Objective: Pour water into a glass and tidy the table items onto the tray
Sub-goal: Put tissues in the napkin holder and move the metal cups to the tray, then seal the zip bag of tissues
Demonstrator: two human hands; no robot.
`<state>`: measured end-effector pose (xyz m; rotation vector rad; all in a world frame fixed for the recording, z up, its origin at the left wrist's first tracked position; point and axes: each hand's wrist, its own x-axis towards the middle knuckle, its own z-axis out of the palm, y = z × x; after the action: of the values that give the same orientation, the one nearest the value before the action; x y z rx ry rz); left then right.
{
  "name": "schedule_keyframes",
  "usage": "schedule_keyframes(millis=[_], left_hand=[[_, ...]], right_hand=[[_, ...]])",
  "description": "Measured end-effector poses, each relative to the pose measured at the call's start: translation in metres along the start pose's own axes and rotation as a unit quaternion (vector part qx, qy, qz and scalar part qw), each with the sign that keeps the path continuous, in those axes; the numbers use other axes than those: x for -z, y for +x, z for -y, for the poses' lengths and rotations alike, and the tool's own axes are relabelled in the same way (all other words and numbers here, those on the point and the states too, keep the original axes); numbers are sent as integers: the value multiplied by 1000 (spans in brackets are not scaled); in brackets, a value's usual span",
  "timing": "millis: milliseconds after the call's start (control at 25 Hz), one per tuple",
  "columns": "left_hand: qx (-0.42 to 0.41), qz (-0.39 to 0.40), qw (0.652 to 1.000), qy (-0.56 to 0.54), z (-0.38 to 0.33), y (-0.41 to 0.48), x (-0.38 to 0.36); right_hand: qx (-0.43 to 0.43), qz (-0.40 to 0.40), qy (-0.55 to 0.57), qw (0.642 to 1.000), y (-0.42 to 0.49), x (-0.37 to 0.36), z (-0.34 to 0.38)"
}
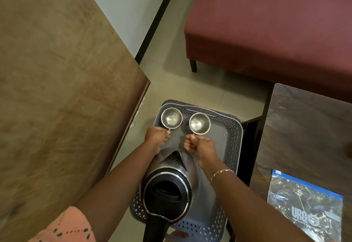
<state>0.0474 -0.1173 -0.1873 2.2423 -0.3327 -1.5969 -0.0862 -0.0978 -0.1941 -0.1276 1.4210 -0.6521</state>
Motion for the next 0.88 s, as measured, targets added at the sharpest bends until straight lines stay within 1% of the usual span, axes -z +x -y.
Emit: schedule_keyframes(millis=[80,160,280,400,480,520,600,640,720,760,800,880], left_hand=[[3,12,1000,14,0,-1,1],[2,41,998,47,-2,-5,6],[-25,59,993,97,-9,-21,17],[-90,16,993,81,-22,-48,29],[-168,-40,982,73,-31,-72,34],[-211,-72,973,66,-33,-87,33],[-300,-126,943,66,-33,-126,22],[-352,-151,919,87,-30,-149,10],[-476,-181,851,131,-18,-192,-22],[-526,-185,818,145,-8,-207,-43],[-559,-178,794,161,7,-218,-66],[-585,-142,772,206,44,-228,-112]], right_hand=[[-9,15,-19,1000,2,-2,0],[-17,22,-37,999,2,-2,1],[-36,20,-39,998,-1,2,5],[-47,35,-47,997,-11,15,15],[-29,42,-45,998,-22,31,27],[-4,46,-40,998,-29,40,32],[72,40,-39,996,-44,70,42],[118,26,-56,991,-52,89,45],[194,-19,-110,975,-66,139,47],[220,-47,-135,965,-72,166,47],[238,-78,-157,955,-77,195,44],[243,-135,-186,943,-88,243,34]])
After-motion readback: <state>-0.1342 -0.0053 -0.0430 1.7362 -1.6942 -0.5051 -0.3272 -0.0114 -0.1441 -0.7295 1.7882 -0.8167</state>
